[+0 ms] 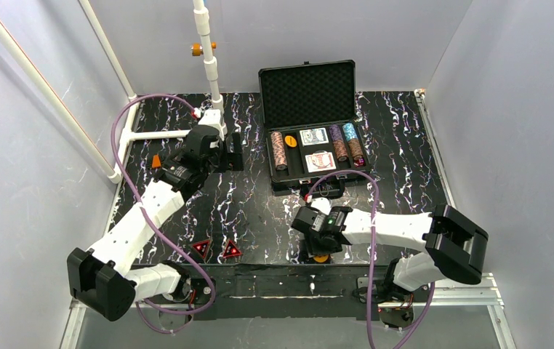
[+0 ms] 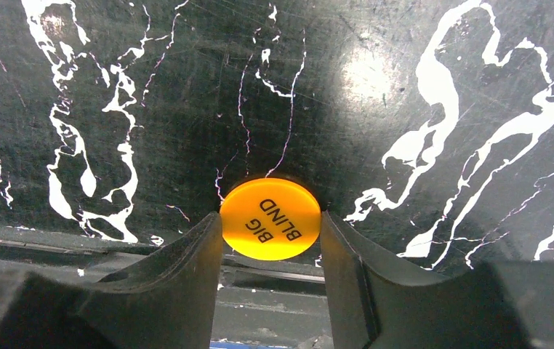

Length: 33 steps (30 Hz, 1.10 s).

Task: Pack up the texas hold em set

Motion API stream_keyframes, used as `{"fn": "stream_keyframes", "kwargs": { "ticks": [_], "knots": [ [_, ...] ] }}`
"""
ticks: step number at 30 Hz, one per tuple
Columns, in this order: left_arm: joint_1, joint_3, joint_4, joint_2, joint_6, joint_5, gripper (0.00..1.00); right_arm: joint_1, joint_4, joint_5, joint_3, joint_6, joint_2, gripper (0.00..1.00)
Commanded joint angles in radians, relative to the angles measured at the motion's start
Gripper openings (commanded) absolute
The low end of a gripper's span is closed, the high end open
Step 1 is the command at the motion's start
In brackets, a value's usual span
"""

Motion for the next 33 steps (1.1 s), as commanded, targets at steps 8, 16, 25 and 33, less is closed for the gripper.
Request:
{"fn": "stream_keyframes", "kwargs": {
  "ticks": [8, 16, 25, 33],
  "knots": [
    [0.005, -0.004, -0.124, -0.071, -0.018, 0.145, 0.98, 0.009, -0.053, 0.058, 0.08, -0.032, -0.005, 0.15],
    [0.005, -0.017, -0.21, -0.108, -0.059, 0.265, 0.98, 0.009, -0.024, 0.076, 0.116, -0.081, -0.037, 0.15],
    [0.005, -0.027, -0.311, -0.172, -0.047, 0.292, 0.98, 0.009, -0.058, 0.11, 0.209, -0.132, -0.015, 0.15],
    [0.005, -0.098, -0.403, -0.319, -0.047, 0.268, 0.99, 0.005, -0.065, 0.116, 0.33, -0.176, 0.035, 0.15]
  ]
}}
